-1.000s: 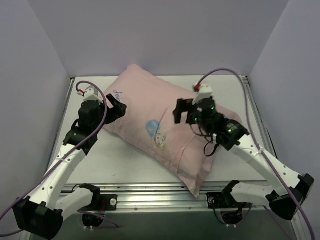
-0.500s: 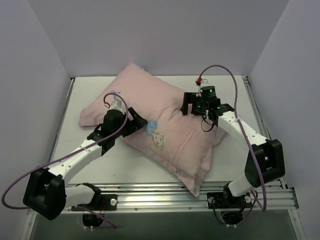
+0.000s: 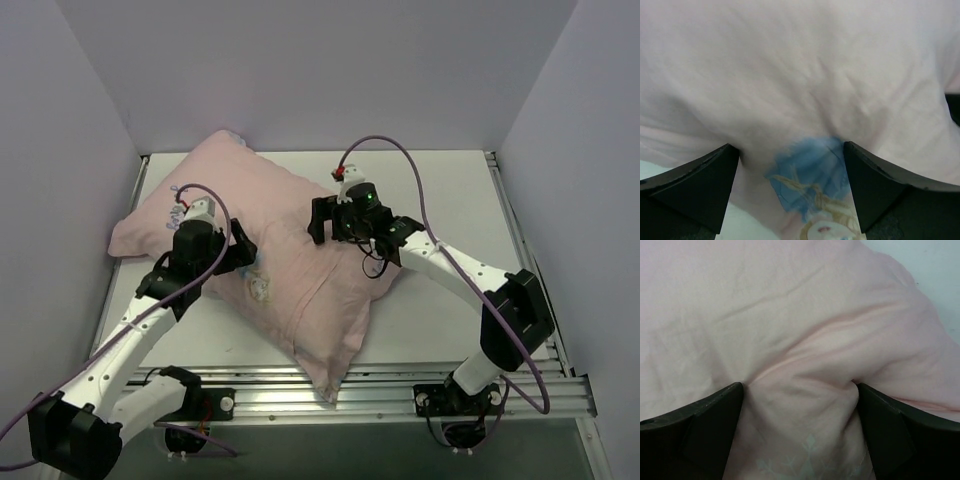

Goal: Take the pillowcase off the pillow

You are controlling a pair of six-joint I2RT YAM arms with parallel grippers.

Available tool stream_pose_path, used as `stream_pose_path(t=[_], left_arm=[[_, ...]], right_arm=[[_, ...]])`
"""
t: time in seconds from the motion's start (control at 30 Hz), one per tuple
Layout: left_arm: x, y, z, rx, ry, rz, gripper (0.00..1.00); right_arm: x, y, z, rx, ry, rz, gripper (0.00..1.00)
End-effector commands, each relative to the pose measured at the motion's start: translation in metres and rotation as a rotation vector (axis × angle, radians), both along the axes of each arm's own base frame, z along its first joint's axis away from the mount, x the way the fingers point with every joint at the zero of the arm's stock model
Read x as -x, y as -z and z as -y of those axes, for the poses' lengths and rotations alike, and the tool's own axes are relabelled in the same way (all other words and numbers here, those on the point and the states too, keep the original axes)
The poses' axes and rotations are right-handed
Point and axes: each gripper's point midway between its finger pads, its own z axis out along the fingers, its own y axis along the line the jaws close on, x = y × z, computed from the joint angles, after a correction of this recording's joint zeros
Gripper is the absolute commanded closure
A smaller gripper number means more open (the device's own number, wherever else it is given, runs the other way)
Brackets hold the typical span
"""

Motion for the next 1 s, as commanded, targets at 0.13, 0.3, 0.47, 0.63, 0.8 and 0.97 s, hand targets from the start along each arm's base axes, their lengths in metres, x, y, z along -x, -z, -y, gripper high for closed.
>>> stream_pose_path(t=[0.13,0.3,0.47,0.63,0.8,0.97], left_arm=[[0.041,-0.107,0.072,-0.215,0.539,0.256,0.06],[0.058,-0.121,0.127,-0.343,0.726,0.371,0.06],[0.065,-0.111,0.181,-0.594,0.809,0.481,0.06],[0.054,-0.103,0.208,-0.680,0.822,0.514,0.06],[0.043,-0.104,0.221,-0.698,0.799,0.538,0.06],[0.034,-0.092,0.232,-0.730,0.797,0.536,0.06]], right_arm=[[0.034,-0.070,0.028,-0.056,0.083,0.069,0.10],[0.046,-0.081,0.090,-0.061,0.288,0.106,0.08],[0.062,-0.056,0.122,-0.120,0.356,0.045,0.08],[0.075,-0.003,0.119,-0.171,0.310,-0.048,0.09],[0.072,0.030,0.111,-0.231,0.297,-0.088,0.11],[0.073,0.069,0.113,-0.230,0.301,-0.164,0.12]])
